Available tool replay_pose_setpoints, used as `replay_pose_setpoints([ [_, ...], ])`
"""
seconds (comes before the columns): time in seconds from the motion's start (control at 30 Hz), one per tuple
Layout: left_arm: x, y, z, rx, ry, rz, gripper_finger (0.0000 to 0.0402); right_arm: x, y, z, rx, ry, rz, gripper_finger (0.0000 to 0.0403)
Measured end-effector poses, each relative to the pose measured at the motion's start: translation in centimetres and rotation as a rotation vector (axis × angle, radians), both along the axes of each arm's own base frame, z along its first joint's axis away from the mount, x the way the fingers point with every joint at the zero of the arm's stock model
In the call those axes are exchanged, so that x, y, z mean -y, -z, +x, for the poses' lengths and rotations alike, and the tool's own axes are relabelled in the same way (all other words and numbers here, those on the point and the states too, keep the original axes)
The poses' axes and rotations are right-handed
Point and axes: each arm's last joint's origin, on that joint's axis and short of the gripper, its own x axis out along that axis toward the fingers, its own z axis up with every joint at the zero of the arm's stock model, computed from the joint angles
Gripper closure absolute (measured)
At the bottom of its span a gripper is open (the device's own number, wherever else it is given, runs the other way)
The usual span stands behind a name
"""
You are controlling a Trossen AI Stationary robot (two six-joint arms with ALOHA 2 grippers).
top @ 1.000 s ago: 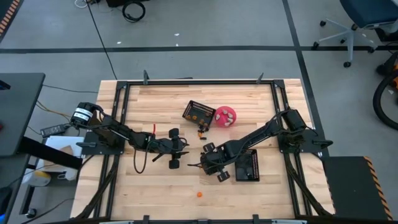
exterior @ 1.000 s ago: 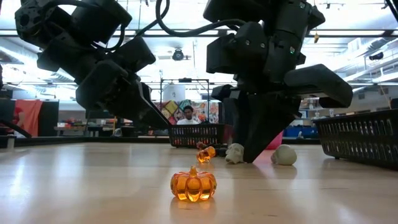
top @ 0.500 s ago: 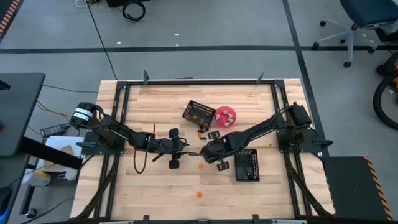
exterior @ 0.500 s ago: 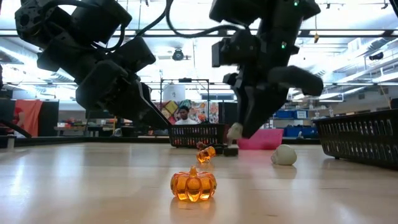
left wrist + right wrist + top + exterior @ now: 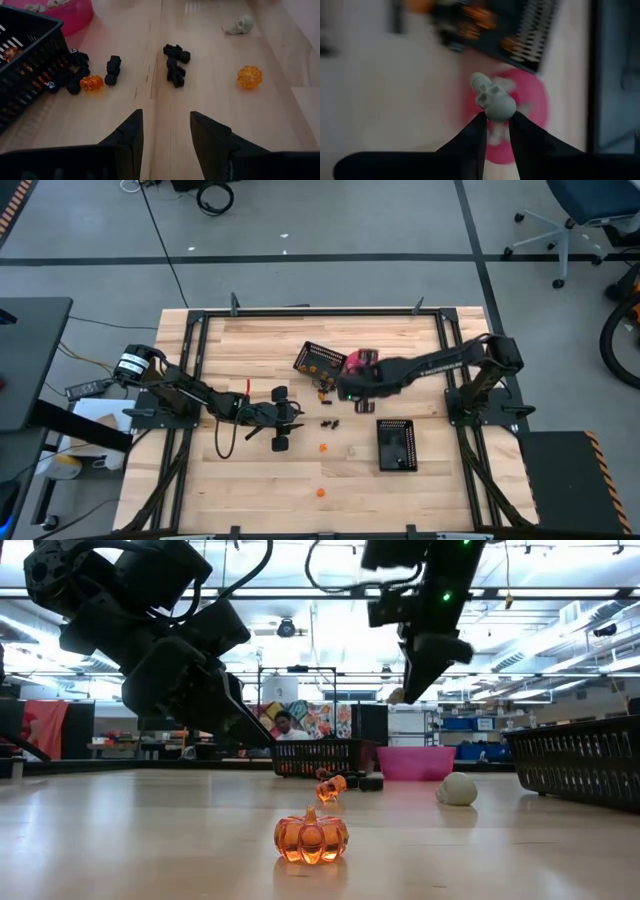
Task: Sort Halloween decoration
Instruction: Put the white skull toy into the pink bowl
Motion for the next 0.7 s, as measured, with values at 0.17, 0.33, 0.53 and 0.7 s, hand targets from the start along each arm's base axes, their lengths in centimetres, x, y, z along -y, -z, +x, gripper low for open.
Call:
replay_pose_setpoints([
  [0.17, 0.0, 0.0, 0.0, -0.001, -0.004, -0.007, 0.0265, 3.7, 0.7, -0.4, 0.002, 0.141, 0.024, 0.0316],
  [0.33, 0.0, 0.0, 0.0, -0.005, -0.004, -0.006, 0.0265, 6.6, 2.5, -1.4, -0.001, 0.226, 0.132, 0.0313],
  [0.53, 0.0, 0.0, 0.0, -0.005, -0.004, -0.005, 0.0265, 8.0, 3.2, -2.0, -0.008, 0.256, 0.214, 0.0291],
  [0.7, 0.0, 0.0, 0.0, -0.005, -0.006, -0.008, 0.0265, 6.9, 2.2, -1.2, 0.004, 0.205, 0.208, 0.0283],
])
